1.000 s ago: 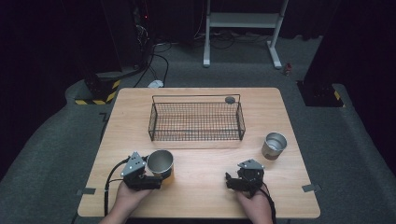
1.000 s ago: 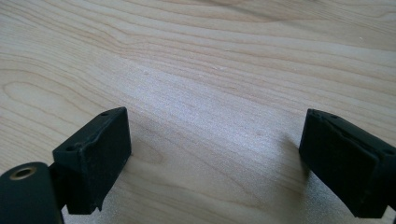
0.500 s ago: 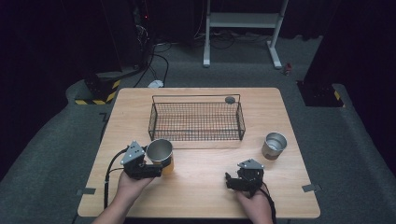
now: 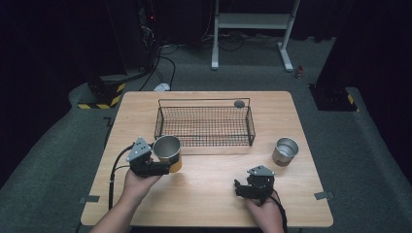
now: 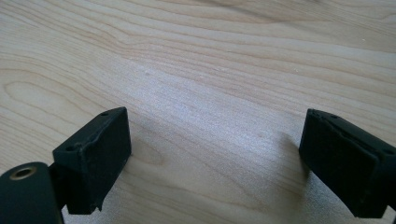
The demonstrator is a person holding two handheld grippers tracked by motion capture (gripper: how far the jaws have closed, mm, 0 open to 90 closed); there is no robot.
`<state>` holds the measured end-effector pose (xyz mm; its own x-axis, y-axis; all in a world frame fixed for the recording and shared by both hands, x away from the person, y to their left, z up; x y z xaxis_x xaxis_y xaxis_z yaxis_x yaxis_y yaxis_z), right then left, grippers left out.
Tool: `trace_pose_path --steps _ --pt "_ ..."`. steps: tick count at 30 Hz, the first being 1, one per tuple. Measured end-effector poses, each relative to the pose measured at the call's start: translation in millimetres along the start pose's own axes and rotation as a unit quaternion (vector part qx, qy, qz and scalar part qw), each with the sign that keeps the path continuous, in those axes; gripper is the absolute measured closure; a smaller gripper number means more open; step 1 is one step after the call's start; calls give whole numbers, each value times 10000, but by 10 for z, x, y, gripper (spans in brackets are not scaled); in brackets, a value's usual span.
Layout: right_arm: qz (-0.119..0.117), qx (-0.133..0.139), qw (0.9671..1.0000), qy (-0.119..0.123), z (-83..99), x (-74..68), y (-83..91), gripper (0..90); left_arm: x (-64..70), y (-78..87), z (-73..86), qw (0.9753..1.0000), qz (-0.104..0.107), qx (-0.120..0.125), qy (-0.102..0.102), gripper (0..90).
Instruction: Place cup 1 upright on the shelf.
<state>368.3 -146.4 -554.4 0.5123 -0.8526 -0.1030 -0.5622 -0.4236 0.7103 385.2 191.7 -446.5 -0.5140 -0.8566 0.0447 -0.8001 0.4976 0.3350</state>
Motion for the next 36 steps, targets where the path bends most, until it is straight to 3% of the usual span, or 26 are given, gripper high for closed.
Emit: trace_pose_path --steps 25,36 --pt "5 9 10000 18 2 1 1 91 -35 -330 -523 9998 -16 177 -103 135" --pt "5 6 10000 20 2 2 1 91 -89 -478 -645 9999 -79 128 -71 135"
Point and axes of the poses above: each handheld gripper's, and its own axes: y roughly backward along the jaws, z roughly out of its underside, x roughly to its right, the point moved 4 cm from there along -y, roughly forward along the jaws, and after that the axes turned 9 degrees about -z, right-handed, at the moved point
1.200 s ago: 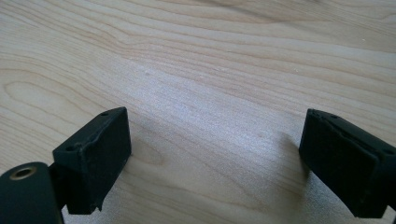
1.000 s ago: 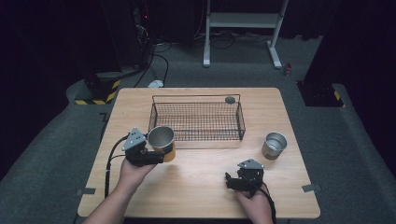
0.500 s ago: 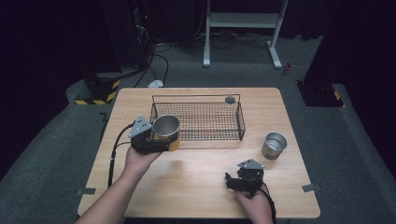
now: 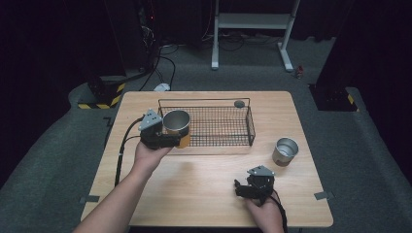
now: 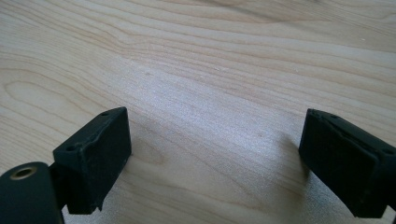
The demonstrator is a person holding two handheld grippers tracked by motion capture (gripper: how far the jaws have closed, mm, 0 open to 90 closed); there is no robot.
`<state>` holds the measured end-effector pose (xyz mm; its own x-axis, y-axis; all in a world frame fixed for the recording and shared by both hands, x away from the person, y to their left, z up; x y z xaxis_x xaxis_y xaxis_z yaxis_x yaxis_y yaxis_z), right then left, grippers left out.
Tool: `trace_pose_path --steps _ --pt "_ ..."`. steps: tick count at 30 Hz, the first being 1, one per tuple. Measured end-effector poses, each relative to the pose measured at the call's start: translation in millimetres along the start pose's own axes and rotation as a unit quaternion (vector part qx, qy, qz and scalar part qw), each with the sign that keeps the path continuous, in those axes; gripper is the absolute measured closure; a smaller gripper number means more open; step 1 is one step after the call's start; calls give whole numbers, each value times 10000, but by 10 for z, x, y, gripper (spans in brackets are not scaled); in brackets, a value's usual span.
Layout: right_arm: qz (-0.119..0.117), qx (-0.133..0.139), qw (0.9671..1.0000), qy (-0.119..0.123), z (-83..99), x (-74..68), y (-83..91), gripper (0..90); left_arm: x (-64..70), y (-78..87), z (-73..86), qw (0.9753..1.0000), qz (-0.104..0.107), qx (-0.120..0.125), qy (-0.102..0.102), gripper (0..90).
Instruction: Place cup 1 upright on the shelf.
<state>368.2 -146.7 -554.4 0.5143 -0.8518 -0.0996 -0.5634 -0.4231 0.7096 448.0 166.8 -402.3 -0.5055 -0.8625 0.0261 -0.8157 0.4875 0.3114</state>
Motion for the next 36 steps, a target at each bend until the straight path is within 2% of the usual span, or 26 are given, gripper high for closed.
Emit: trace_pose_path --steps 3,15,18,22,29,36 --pt "0 0 10000 1 0 0 0 91 -11 -59 -31 10000 -5 38 80 135" --pt "-5 2 10000 -16 0 -3 0 91 -56 -358 -131 9998 -95 -147 56 135" --pt "-5 5 10000 -17 -1 -3 0 91 -68 -395 -151 9999 -113 -103 70 135" --pt "-1 13 10000 -19 -2 -3 -1 91 -101 -475 -179 9997 -168 -168 48 135" --pt "1 15 10000 11 0 1 -1 92 -211 -575 -165 9990 -248 -251 272 135" --pt "-1 11 10000 1 1 -1 0 92 -294 -665 -133 9981 -348 -396 319 135"
Point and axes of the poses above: each handheld gripper's, and its own axes: y roughly backward along the jaws, z roughly out of its underside, x roughly to its right, the point moved 4 cm from there along -y, roughly forward along the jaws, and after that the axes turned 9 degrees about -z, right-handed, at the moved point
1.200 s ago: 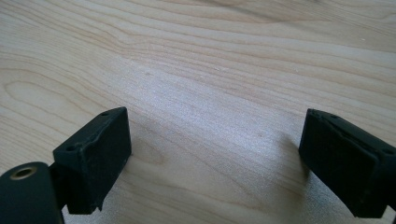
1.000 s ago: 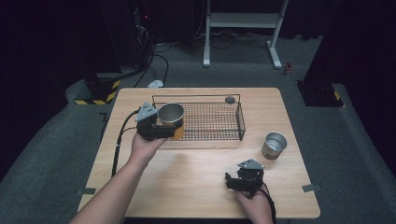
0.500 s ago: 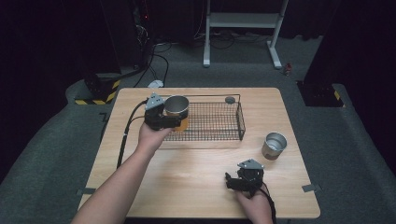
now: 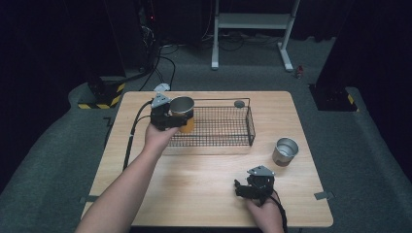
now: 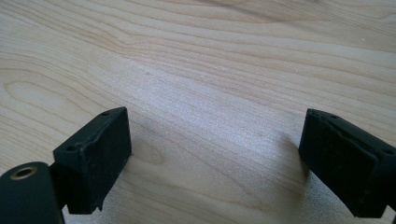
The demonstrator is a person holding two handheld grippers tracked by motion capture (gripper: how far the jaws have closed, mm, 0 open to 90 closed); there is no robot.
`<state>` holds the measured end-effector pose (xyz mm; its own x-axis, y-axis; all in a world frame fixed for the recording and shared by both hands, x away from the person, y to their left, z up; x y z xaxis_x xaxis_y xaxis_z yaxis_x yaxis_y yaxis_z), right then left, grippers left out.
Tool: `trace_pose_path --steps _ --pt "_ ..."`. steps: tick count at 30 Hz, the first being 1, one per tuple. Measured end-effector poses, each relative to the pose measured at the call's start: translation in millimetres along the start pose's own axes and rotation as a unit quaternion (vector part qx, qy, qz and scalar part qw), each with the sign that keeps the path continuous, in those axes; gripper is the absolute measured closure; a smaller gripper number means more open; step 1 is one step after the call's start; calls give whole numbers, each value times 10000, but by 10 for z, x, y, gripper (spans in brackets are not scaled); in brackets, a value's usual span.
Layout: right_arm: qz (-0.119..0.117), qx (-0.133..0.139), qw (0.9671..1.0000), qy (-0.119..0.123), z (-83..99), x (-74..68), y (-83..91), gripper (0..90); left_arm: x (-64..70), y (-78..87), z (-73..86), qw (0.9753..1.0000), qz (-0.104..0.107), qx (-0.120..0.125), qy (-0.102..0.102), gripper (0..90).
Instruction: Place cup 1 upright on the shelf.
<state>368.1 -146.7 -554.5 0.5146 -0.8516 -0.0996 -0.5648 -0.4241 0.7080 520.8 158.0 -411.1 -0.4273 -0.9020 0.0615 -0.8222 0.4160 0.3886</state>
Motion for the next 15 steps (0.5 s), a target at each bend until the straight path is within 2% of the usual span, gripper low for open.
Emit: trace_pose_path --steps 8,11,15 --pt "2 0 10000 -1 0 0 0 92 -2 -124 -29 9999 -123 -85 -39 135" --pt "2 0 10000 0 0 0 0 92 -9 -177 -33 9998 -139 -103 29 135" --pt "3 1 10000 0 1 0 0 92 5 -281 -11 9996 -199 -174 18 135"
Point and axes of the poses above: each handheld gripper's, and its own axes: y roughly backward along the jaws, z roughly out of its underside, x roughly to its right, the point moved 4 cm from there along -y, roughly forward along the jaws, and after that the axes turned 9 degrees about -z, right-handed, at the moved point
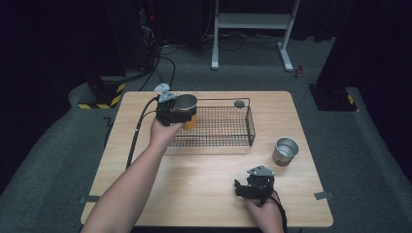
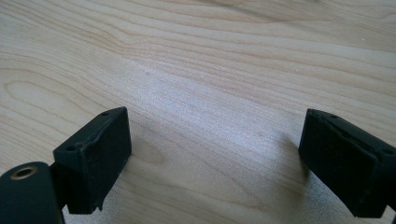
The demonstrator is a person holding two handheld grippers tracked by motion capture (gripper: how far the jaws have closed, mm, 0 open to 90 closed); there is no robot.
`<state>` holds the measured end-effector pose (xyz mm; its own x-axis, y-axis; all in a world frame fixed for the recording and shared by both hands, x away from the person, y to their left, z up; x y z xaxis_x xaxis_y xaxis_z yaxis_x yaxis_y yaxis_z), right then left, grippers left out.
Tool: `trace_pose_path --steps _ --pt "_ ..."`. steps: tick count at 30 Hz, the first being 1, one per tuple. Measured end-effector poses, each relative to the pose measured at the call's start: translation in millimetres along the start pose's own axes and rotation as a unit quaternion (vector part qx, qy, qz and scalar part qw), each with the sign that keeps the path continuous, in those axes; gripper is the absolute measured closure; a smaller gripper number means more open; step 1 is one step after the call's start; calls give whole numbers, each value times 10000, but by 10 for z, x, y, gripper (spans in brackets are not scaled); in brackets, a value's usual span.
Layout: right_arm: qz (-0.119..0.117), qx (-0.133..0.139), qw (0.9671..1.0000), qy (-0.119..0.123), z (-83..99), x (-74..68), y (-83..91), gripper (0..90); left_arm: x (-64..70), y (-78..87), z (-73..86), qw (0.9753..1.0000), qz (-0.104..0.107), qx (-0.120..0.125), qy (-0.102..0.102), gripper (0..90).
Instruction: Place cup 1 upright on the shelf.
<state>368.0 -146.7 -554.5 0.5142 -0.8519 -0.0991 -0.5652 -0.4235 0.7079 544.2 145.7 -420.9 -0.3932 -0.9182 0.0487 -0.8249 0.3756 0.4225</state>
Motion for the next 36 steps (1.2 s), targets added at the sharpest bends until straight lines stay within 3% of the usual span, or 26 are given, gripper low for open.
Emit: trace_pose_path --steps 9,17,18,26,31,36 --pt "2 -4 10000 -8 1 -2 2 93 6 -162 108 9997 -85 -228 -49 135" --pt "0 -1 10000 -14 1 -4 2 93 -23 -252 232 9989 -115 -432 105 135" --pt "2 0 10000 -4 1 -2 1 93 -30 -277 268 9983 -131 -553 94 135" --pt "6 -2 10000 -22 3 -5 2 93 -52 -339 381 9960 -237 -857 -64 135" --pt "7 -4 10000 -18 3 -4 3 94 -50 -345 401 9951 -281 -953 -25 135" --pt "6 -6 10000 -18 4 -5 4 93 -39 -347 419 9939 -347 -1041 -144 135"
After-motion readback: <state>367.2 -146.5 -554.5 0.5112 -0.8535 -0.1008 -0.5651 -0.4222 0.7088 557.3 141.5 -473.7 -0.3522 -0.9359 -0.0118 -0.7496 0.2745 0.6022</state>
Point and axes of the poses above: each handheld gripper's, and its own axes: y roughly backward along the jaws, z roughly out of its underside, x roughly to its right, the point moved 4 cm from there along -y, roughly forward along the jaws, and after that the axes turned 9 degrees about -z, right-handed, at the moved point
